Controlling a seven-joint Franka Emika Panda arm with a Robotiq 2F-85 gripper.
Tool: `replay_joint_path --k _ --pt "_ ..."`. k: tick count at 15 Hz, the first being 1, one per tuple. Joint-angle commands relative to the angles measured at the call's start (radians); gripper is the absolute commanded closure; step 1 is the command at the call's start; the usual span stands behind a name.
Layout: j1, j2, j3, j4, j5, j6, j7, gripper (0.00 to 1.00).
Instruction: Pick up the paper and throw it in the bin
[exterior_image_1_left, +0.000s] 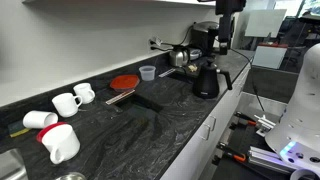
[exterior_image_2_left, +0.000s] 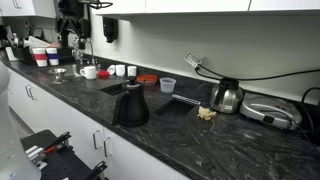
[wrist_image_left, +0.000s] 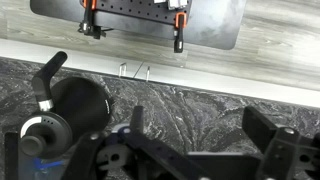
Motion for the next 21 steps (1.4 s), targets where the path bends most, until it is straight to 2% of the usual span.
replay_joint_path --k 1,16,19,21 --pt "-0.011 0.0 0.009 0.002 0.005 -0.003 -0.006 0.0" --pt "-0.016 0.001 0.009 0.002 0.001 0.001 -0.002 0.0" --pt "-0.058 -0.002 0.003 -0.018 -0.023 0.042 0.049 0.0" --pt "-0.115 -0.011 -0.011 -0.04 -0.047 0.107 0.108 0.0"
